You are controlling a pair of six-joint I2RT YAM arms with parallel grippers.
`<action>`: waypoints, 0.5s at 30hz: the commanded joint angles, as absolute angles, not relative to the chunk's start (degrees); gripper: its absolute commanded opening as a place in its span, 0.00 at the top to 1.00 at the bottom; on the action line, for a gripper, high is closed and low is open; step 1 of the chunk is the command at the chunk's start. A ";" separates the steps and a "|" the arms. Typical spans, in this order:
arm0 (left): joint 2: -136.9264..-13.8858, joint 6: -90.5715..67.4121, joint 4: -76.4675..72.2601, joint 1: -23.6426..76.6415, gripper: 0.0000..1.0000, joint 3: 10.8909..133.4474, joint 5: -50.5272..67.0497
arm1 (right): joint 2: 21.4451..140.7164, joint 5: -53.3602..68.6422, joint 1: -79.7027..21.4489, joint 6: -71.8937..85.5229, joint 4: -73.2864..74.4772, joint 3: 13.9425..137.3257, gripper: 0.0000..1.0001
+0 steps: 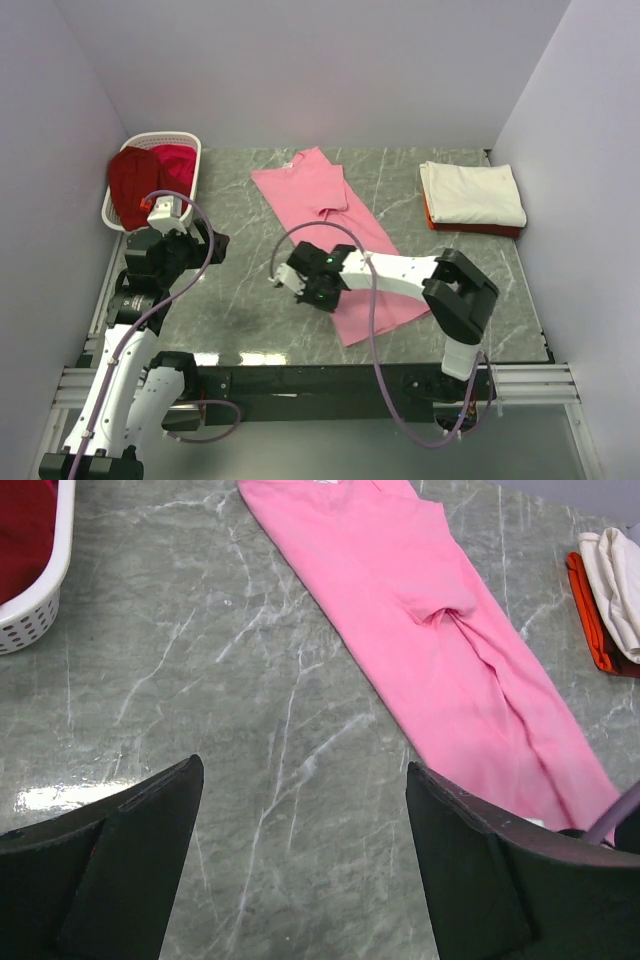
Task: Fold and stack the t-shirts
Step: Fold the tshirt
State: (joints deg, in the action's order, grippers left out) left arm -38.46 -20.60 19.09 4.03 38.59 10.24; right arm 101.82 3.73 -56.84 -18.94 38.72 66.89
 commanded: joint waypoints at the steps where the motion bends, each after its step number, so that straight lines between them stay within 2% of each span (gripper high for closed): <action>1: -37.79 -20.04 16.96 3.78 0.12 38.41 9.76 | 107.02 13.17 -60.73 -19.68 42.35 78.88 1.00; 2: -37.71 -20.04 17.05 3.78 0.12 38.41 9.93 | 108.44 14.49 -61.34 -19.95 43.58 81.27 0.97; 3: -37.62 -20.13 17.05 3.78 0.12 38.32 9.76 | 109.50 16.07 -62.13 -20.39 45.59 84.95 0.89; 5: -37.18 -20.30 17.05 3.87 0.12 38.23 9.49 | 110.74 17.22 -62.23 -20.56 46.75 87.53 0.82; 6: -37.00 -20.22 16.88 3.78 0.12 38.23 9.49 | 110.48 16.97 -62.05 -21.09 47.11 88.24 0.74; 9: -37.09 -20.13 16.70 3.78 0.12 38.23 9.84 | 106.36 14.24 -58.90 -21.62 46.15 88.59 0.62; 13: -37.97 -19.69 16.61 3.78 0.12 38.50 10.37 | 102.23 17.48 -46.70 -20.92 45.88 91.05 0.58; 15: -38.14 -19.78 16.52 3.78 0.12 38.41 10.72 | 102.04 20.64 -37.21 -18.56 42.65 91.67 0.58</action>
